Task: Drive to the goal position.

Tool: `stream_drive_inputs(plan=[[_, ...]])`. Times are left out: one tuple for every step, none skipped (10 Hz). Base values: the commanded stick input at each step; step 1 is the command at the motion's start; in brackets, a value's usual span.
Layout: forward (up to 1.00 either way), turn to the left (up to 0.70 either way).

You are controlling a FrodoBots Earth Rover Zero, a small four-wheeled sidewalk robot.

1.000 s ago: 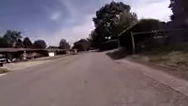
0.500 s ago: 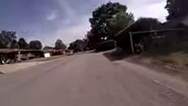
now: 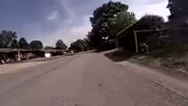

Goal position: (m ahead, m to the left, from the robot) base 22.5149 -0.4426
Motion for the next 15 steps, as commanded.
stream_drive_inputs(plan=[[0.7,0.03],[0.7,0.03],[0.7,0.03],[0.7,0.03],[0.7,0.03],[0.7,0.03],[0.7,0.03],[0.7,0.03],[0.7,0.03],[0.7,0.03],[0.7,0.03],[0.7,0.03],[0.7,0.03],[0.7,0.03],[0.7,0.03]])
